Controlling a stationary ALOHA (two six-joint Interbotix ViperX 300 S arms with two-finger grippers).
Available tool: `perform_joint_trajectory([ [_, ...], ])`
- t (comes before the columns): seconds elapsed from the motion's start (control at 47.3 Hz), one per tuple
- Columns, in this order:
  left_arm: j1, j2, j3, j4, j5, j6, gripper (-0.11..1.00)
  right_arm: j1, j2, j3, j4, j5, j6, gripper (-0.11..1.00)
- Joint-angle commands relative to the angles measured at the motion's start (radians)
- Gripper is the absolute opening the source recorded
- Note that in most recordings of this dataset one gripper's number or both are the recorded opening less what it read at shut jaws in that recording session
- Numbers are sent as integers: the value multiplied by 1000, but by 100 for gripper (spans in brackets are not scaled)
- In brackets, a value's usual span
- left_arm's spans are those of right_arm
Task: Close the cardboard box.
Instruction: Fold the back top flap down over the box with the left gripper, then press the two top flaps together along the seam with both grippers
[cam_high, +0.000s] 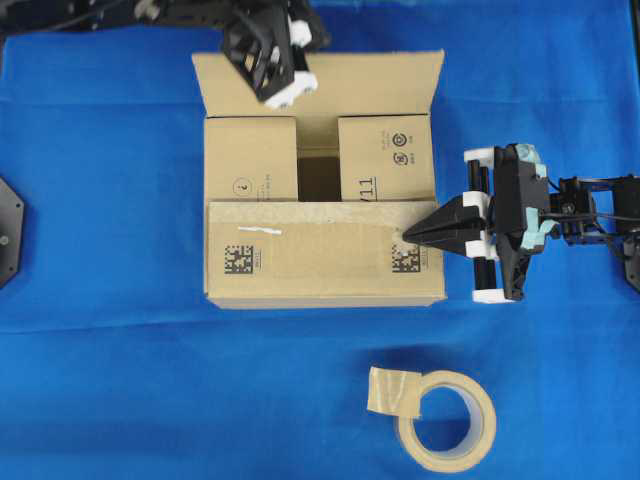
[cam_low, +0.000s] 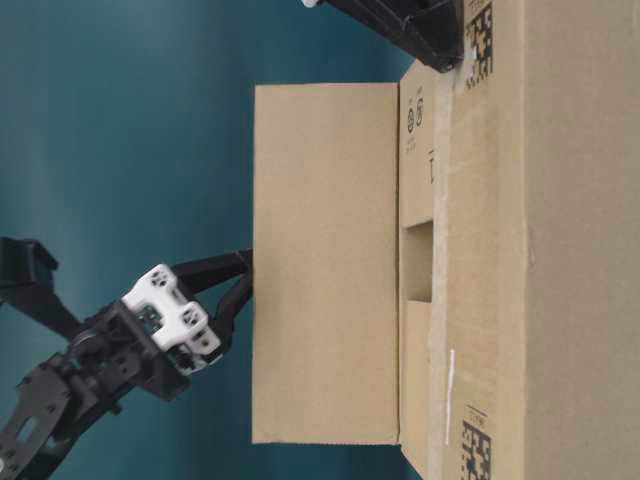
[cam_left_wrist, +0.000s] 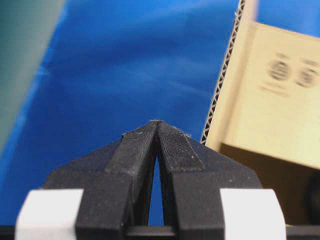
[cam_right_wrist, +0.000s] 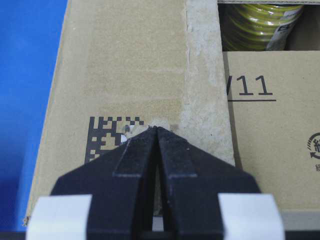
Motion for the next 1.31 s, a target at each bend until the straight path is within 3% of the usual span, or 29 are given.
perform_joint_trajectory([
  [0.0,-38,-49,8,-5,0,-6,0,2,-3,-17,-2,-9,-2,0],
  [0.359,-173,-121,144,-5,-38,-71,0,-3,-3,-17,-2,-9,-2,0],
  [0.613,-242,-127,281,-6,-204,-117,0,-20,-3,-18,-3,-21,-5,0],
  [0.972,-265,-91,419,-6,-388,-230,0,-51,-3,-18,-5,-21,-5,0],
  [1.289,-278,-94,431,-8,-400,-235,0,-72,-3,-18,-5,-23,-8,0],
])
